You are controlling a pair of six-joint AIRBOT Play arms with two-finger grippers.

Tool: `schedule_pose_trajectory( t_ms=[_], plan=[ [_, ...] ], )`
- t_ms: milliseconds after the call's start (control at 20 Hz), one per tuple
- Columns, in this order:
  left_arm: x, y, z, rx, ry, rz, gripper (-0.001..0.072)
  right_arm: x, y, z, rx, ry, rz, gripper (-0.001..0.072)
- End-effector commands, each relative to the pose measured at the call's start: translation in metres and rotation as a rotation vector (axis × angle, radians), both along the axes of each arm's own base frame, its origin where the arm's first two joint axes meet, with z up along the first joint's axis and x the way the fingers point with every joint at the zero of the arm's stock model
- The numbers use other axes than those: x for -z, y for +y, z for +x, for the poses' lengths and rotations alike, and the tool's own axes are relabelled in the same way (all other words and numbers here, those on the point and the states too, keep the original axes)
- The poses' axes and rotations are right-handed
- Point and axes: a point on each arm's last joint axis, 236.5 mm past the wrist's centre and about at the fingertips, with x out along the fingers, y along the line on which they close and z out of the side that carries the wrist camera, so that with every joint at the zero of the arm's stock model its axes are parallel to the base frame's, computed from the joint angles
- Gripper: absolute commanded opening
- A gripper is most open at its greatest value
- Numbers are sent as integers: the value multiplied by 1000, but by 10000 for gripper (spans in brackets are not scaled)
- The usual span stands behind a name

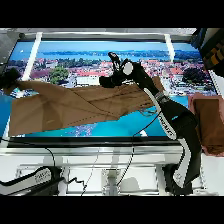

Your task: Fold the clothes and pants, and hang the long-sleeved shirts on hangers.

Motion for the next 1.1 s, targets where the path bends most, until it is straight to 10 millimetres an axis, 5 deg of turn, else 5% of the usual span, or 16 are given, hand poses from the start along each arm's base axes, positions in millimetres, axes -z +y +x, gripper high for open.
schedule_pose_trajectory(
  t_ms=[0,300,600,750,900,950,1000,1050],
  plan=[
    [2,37,-72,-67,245,128,18,4,-2,-10,-22,36,-16,29],
    [-25,63,-86,-121,204,212,19,4,-2,-11,-24,39,-18,28],
    [-72,71,-60,-105,6,322,19,4,-2,-11,-25,41,-18,28],
    [-58,74,-75,-128,74,290,19,4,-2,-11,-25,41,-18,29],
    [-24,80,-101,-149,217,240,28,4,-2,-11,-25,40,-18,29],
    [-6,82,-111,-145,279,221,162,4,-2,-11,-25,40,-18,29],
    [14,80,-123,-134,358,190,478,4,-2,-11,-24,39,-18,29],
    [33,77,-136,-130,439,148,685,4,-2,-10,-24,39,-17,29]
  ],
)
